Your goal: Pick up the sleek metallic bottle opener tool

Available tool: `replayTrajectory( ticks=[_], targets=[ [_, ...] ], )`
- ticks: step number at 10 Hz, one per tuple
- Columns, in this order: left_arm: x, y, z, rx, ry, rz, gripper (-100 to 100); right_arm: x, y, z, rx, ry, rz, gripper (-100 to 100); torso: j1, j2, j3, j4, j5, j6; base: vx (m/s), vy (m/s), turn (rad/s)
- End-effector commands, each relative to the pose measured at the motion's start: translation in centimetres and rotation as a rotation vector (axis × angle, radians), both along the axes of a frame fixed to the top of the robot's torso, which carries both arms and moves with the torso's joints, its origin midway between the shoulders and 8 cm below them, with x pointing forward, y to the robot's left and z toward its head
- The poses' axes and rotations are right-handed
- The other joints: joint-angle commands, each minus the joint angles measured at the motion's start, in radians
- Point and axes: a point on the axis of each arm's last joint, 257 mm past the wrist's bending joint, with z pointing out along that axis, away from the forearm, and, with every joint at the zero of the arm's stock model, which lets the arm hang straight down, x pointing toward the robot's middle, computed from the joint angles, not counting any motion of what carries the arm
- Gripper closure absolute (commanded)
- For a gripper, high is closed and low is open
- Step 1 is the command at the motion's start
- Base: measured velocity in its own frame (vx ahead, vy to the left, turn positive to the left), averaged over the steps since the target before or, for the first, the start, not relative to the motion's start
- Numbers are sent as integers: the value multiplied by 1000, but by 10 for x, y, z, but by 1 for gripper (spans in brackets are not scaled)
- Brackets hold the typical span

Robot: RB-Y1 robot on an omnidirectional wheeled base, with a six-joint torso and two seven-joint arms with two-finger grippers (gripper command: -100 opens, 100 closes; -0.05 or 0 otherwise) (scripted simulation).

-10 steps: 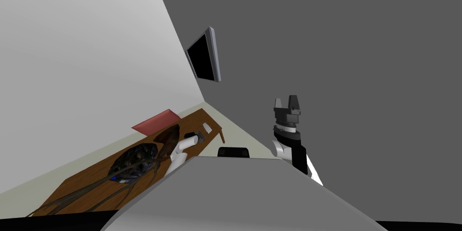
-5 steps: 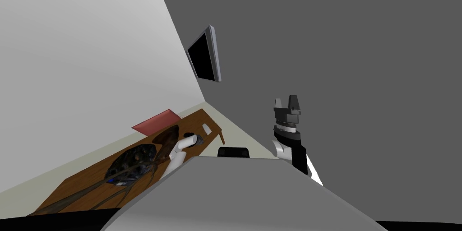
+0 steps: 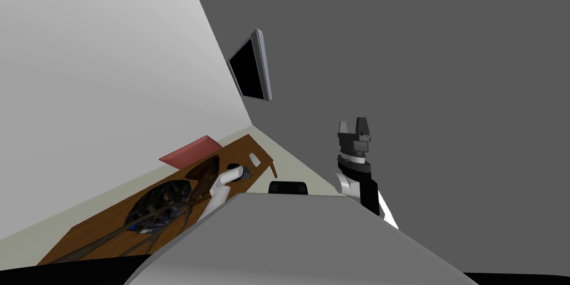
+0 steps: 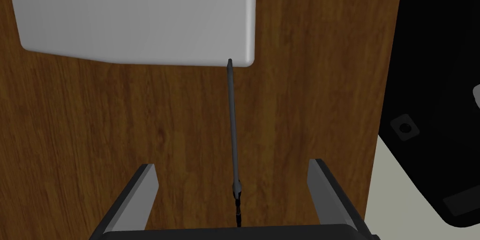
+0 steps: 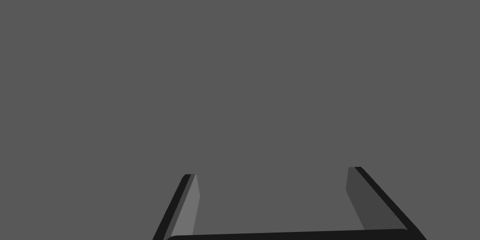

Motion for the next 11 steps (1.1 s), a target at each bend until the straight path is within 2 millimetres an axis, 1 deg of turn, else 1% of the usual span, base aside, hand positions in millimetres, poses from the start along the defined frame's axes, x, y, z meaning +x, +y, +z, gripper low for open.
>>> replayTrajectory(
  ticks=[1,5,6,7,11],
  targets=[
    [1,1,-4,0,-1,10,-100,0,0,0,0,0,0,0,0,0,0,0,0,0,-27,23,-52],
    [6,0,-18,0,-1,40,-100,0,0,0,0,0,0,0,0,0,0,0,0,0,-24,25,-74],
    [5,0,-15,0,0,34,-100,0,0,0,0,0,0,0,0,0,0,0,0,0,-9,13,-23],
    [5,1,-15,0,-1,35,100,0,0,0,0,0,0,0,0,0,0,0,0,0,0,0,0],
    [3,0,-16,-3,4,36,100,0,0,0,0,0,0,0,-2,-2,-1,0,0,0,0,0,3]
  ],
)
